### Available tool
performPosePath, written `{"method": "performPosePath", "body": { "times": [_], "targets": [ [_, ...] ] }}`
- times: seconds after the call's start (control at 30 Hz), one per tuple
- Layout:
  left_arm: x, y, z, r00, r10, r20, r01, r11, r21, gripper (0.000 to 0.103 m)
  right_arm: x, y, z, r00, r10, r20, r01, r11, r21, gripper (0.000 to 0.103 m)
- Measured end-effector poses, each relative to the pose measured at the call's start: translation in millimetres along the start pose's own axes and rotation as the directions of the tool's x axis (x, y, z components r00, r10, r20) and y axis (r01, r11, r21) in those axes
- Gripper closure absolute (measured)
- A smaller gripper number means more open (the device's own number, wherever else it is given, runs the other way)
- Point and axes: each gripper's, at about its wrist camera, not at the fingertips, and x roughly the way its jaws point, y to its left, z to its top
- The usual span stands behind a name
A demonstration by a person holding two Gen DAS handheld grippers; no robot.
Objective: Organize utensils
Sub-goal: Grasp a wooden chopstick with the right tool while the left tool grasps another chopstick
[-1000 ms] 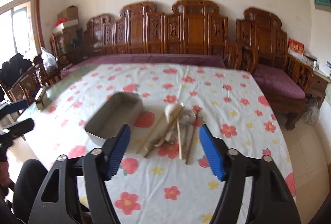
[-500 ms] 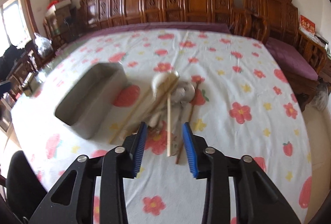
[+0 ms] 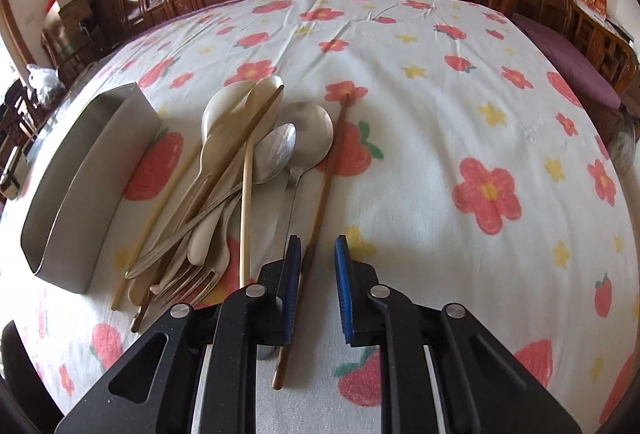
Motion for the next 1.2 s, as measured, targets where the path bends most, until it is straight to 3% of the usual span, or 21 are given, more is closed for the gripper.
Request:
{"method": "performPosePath", "body": {
  "times": [0.1, 0.2, 0.37, 0.6, 0.8, 0.93, 1.2],
  "targets": [
    [5.1, -4.3, 3.3, 1.000, -0.008, -0.010, 0.008, 1.000, -0.001, 0.007, 0.8, 7.4, 0.5, 0.998, -0.067, -0.016, 0.066, 0.996, -0.055, 0.090],
    [11.6, -10.6, 7.4, 1.000, -0.014, -0.018, 0.014, 1.000, 0.014, 0.009, -1.9, 4.4, -2.3, 0.995, -0.092, -0.036, 0.091, 0.995, -0.038, 0.097],
    [26.7, -19.7, 13.6, 0.999, -0.014, -0.040, 0.015, 0.999, 0.041, 0.017, -19.7, -10.6, -23.9, 0.995, -0.084, -0.056, 0.085, 0.996, 0.008, 0.098],
    [52.6, -36.0, 20.0, 0.997, -0.018, -0.073, 0.024, 0.997, 0.075, 0.026, -74.8, -20.9, -50.7, 0.999, -0.039, 0.005, 0.039, 0.998, 0.044, 0.098],
    [86.4, -49.7, 26.4, 0.989, -0.065, -0.136, 0.066, 0.998, 0.004, 0.036, -116.9, -27.3, -64.1, 0.998, 0.001, 0.069, -0.006, 0.997, 0.071, 0.097],
    [103.9, -65.5, 33.2, 0.985, -0.061, -0.159, 0.064, 0.998, 0.010, 0.041, -124.8, -33.8, -70.4, 0.996, 0.012, 0.087, -0.019, 0.997, 0.081, 0.097],
    [147.1, -81.4, 52.9, 0.967, -0.094, -0.237, 0.075, 0.993, -0.089, 0.060, -126.5, -44.0, -64.6, 0.994, 0.023, 0.108, -0.031, 0.997, 0.075, 0.097]
  ]
}}
